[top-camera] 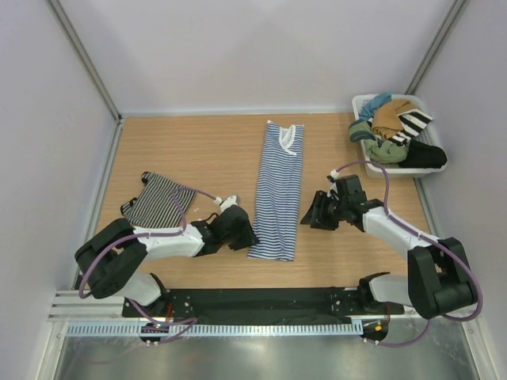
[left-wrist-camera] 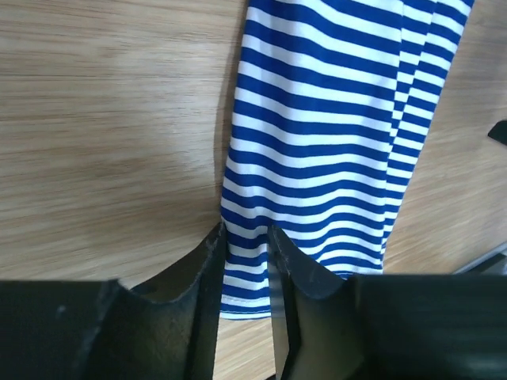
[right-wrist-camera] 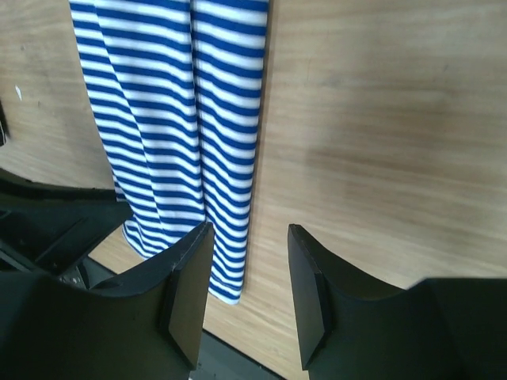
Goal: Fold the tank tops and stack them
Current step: Fold the tank top
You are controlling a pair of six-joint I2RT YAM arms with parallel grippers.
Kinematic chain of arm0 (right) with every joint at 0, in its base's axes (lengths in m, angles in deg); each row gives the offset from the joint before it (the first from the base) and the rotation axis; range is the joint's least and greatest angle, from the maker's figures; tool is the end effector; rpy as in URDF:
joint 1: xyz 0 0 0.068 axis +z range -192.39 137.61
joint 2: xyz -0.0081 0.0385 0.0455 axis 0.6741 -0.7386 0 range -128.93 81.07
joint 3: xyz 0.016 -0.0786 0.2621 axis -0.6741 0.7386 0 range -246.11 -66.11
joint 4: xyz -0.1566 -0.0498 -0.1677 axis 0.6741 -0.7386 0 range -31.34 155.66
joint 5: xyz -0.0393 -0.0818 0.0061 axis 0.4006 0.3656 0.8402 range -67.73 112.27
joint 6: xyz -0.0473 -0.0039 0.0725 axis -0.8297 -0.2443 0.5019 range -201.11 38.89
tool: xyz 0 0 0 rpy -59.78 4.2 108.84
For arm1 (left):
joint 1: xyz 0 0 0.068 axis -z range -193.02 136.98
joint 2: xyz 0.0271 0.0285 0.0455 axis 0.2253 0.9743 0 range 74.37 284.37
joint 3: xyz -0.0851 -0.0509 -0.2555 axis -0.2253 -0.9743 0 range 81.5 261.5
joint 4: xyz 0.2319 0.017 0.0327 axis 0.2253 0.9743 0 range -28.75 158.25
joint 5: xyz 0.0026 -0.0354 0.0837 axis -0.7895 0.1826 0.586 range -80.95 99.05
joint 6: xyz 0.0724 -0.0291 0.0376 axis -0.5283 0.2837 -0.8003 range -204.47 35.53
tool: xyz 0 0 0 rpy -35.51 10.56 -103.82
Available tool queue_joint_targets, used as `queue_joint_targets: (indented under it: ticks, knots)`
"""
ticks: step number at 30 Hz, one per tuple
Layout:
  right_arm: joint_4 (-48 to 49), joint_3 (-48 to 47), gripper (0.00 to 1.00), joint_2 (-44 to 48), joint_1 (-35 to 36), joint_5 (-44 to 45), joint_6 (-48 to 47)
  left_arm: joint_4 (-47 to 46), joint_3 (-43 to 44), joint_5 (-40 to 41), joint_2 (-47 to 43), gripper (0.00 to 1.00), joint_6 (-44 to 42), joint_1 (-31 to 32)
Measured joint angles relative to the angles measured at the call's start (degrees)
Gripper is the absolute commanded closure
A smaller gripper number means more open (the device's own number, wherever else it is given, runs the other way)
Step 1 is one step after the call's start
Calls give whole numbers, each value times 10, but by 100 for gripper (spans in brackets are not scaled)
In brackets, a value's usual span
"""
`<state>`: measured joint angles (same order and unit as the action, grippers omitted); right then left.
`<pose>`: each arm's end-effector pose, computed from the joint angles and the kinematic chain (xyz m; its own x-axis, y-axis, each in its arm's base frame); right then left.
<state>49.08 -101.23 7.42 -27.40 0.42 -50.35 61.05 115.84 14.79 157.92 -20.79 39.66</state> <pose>0.2196 0.0882 0.1613 -0.9089 0.2481 -0.3353 0.0224 0.8317 0.5547 0.1731 -0.2144 0.1392 -0.8764 -0.3214 -0.3585 -0.0770 0.8286 -0.5546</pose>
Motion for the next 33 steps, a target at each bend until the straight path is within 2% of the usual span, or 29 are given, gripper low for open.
queue_joint_targets:
  ticks: [2, 3, 6, 8, 13, 16, 26, 33]
  knots:
    - [-2, 17, 52, 19, 5, -7, 6, -14, 0, -12, 14, 85, 5, 1]
    - [-2, 24, 53, 25, 8, -10, 9, -19, -1, -14, 16, 87, 6, 1]
    - [-2, 41, 53, 31, 28, -19, 17, -40, -16, -13, 16, 89, 17, 13]
    - [-3, 50, 53, 31, 40, -30, 22, -59, -28, -8, 13, 86, 31, 30]
    - [-12, 77, 51, 45, 52, -49, 31, -103, -49, 5, 10, 63, 70, 76]
    - [-26, 87, 50, 64, 54, -49, 33, -123, -54, 12, 10, 59, 90, 92]
    - [-71, 109, 53, 105, 73, -43, 41, -126, -63, 37, 2, 60, 116, 123]
    - [-101, 111, 59, 123, 90, -27, 63, -110, -63, 60, 0, 67, 146, 158]
